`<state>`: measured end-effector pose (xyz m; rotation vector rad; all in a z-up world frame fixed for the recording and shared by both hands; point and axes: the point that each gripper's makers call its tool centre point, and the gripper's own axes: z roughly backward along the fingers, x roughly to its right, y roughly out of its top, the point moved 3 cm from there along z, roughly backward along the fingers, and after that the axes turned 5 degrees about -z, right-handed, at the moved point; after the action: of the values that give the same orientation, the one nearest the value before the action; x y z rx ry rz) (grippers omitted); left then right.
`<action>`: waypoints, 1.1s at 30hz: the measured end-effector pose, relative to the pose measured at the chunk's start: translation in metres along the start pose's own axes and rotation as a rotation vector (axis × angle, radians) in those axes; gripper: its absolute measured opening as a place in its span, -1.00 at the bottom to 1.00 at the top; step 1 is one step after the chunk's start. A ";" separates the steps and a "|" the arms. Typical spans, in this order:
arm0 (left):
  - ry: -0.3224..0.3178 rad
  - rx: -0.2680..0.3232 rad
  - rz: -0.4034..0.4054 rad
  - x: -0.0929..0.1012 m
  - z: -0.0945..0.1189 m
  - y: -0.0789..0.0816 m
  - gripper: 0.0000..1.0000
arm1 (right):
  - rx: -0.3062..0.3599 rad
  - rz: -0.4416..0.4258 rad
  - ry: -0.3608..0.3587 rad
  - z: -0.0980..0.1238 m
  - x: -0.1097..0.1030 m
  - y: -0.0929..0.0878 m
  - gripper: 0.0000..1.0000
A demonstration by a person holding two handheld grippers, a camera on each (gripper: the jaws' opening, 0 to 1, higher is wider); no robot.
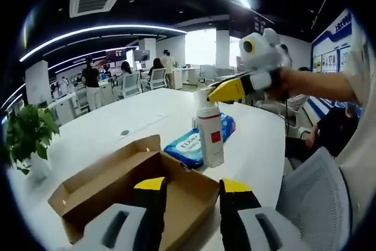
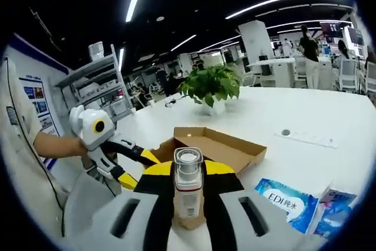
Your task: Operate the shoe box by opening the lid, removing the specified soft item, and placing it in the target area until the item is outside and the box remains undamaged.
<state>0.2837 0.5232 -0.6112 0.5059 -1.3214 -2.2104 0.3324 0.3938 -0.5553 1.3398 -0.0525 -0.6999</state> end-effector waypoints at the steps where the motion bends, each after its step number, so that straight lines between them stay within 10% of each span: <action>1: 0.005 0.001 0.009 -0.003 0.002 -0.001 -0.25 | -0.001 0.006 0.005 0.001 0.003 0.001 -0.71; 33: 0.070 0.000 0.103 -0.056 0.053 -0.014 0.63 | -0.044 0.319 0.184 0.008 0.090 0.038 -0.70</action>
<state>0.2955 0.5992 -0.5968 0.4995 -1.2818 -2.0901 0.4172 0.3451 -0.5509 1.3108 -0.1005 -0.3062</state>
